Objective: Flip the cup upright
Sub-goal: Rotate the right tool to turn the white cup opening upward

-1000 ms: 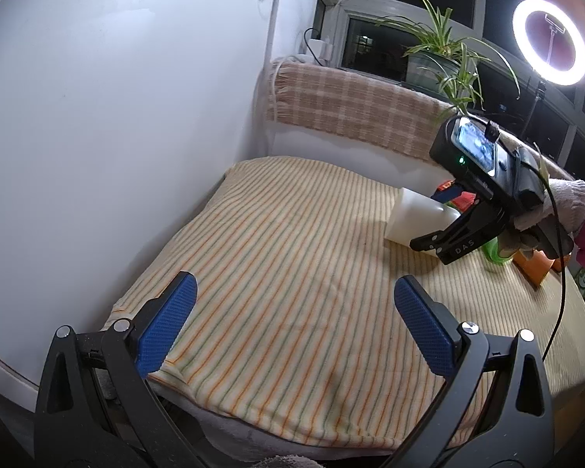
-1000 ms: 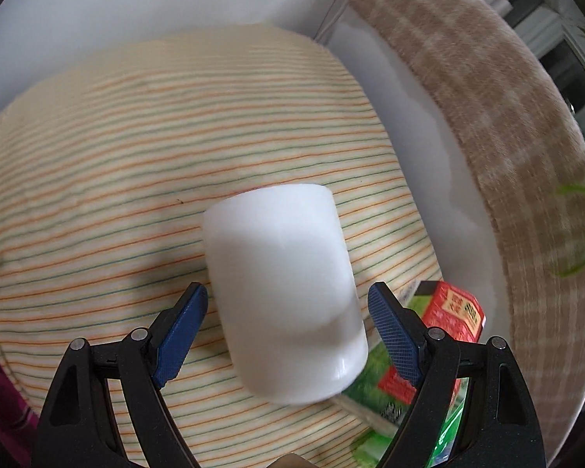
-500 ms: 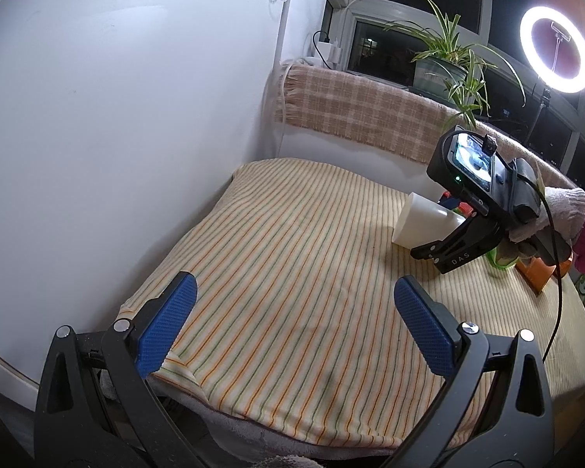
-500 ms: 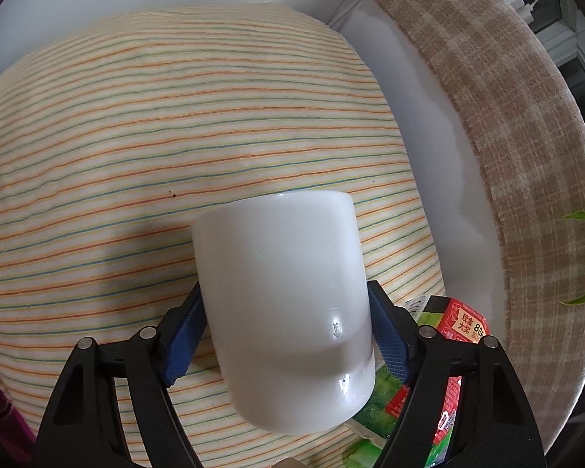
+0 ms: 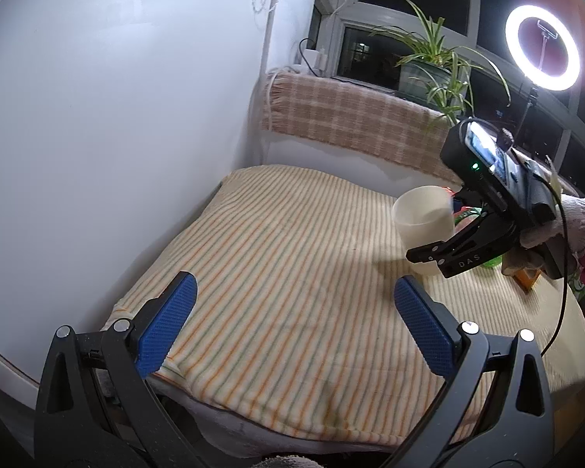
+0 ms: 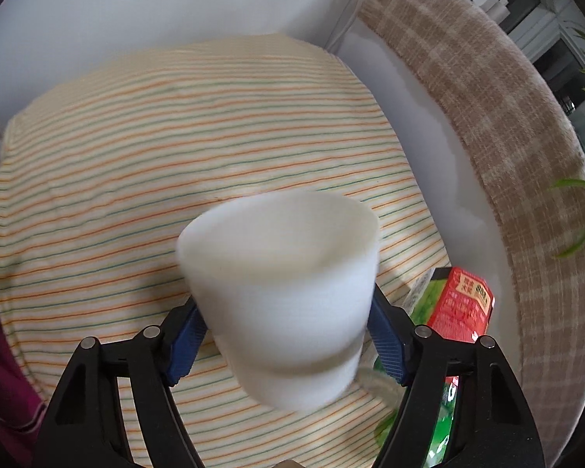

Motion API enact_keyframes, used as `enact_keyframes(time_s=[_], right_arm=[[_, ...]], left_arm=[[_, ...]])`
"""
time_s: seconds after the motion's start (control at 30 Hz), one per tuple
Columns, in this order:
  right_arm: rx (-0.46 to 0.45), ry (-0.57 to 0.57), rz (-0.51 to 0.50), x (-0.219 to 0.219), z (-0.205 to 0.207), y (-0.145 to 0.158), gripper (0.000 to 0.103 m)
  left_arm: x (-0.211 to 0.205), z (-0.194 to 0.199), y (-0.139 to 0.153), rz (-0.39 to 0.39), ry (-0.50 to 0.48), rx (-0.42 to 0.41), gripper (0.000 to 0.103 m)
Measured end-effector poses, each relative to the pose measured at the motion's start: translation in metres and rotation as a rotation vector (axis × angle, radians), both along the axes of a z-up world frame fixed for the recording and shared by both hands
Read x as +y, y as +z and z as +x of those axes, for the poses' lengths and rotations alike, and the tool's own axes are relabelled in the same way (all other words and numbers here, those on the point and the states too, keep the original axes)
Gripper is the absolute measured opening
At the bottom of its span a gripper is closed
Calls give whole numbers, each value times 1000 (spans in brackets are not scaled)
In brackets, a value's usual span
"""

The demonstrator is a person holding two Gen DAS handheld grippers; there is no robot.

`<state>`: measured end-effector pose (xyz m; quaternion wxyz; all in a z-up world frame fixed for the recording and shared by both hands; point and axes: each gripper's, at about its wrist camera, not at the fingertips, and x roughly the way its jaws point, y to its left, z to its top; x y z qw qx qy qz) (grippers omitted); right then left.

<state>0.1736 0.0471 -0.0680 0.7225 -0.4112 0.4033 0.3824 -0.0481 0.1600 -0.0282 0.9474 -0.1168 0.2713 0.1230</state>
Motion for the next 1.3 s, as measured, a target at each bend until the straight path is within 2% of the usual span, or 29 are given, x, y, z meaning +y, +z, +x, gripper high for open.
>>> enact_keyframes(time_s=[0.33,0.47,0.6,0.8,0.93,1.13,1.3], right_arm=[[41,-70,218,-57,-50,35,74],[93,-131,312,-93,-62,49,74],[194,-244,425,-143,-69,53,74],[414,-401,509,-201,-84,32,74],[526,-501,545,-223,-82,10,74],[573,-640,585,-231,-59,-20,74],[569,-729,674,-232,-40,-28,74]], left_arm=[[-28,5,6,13,-62,-12,103],[-46,10,6,16,-104,-14,103],[-64,15,5,15,-145,-12,103],[-90,25,5,20,-208,-2,103],[-103,28,5,16,-237,1,103],[-109,29,8,21,-239,8,103],[-104,30,9,19,-225,12,103]])
